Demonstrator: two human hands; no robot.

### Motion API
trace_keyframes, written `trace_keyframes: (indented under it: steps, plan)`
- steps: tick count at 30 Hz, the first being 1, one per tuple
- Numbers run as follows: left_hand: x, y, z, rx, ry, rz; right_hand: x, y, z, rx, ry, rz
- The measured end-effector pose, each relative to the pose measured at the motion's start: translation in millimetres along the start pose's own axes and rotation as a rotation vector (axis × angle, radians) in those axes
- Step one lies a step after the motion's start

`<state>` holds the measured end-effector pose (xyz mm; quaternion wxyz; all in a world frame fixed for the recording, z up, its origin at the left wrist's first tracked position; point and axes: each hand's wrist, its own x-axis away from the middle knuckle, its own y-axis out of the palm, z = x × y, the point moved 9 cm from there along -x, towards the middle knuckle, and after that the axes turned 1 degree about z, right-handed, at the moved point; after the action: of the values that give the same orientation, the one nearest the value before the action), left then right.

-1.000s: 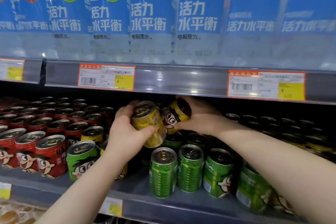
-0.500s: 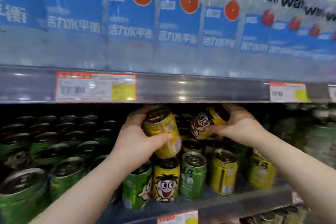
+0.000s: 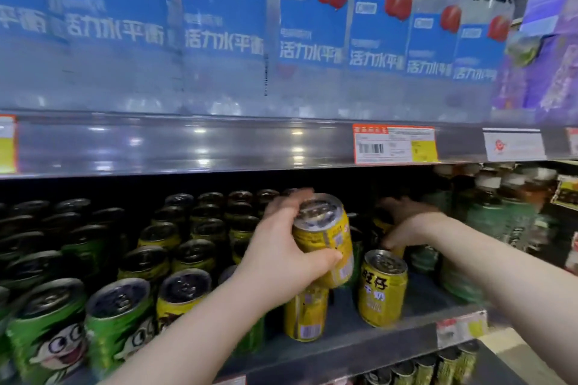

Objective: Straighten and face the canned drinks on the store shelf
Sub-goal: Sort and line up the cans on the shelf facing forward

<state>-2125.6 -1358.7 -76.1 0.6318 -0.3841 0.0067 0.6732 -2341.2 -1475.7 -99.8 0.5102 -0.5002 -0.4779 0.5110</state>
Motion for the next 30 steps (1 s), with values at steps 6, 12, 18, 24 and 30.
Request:
trace_keyframes:
  steps: [6,12,18,24,30]
  plan:
    - [-10,51,14,-0.169,0.037,-0.133,-27,37,-8,0.032,-0.202,-0.230]
    - [-10,59,7,-0.169,-0.035,-0.127,-25,16,-35,-0.048,-0.401,-0.236]
    - [-3,52,-11,-0.196,-0.115,-0.089,-30,47,-76,-0.104,-0.509,-0.182]
    - [1,56,-19,-0.231,-0.179,-0.081,-29,9,-54,-0.507,-0.379,0.040]
    - [-7,51,-9,-0.292,-0.186,-0.103,-12,-29,-32,-0.639,-0.309,0.172]
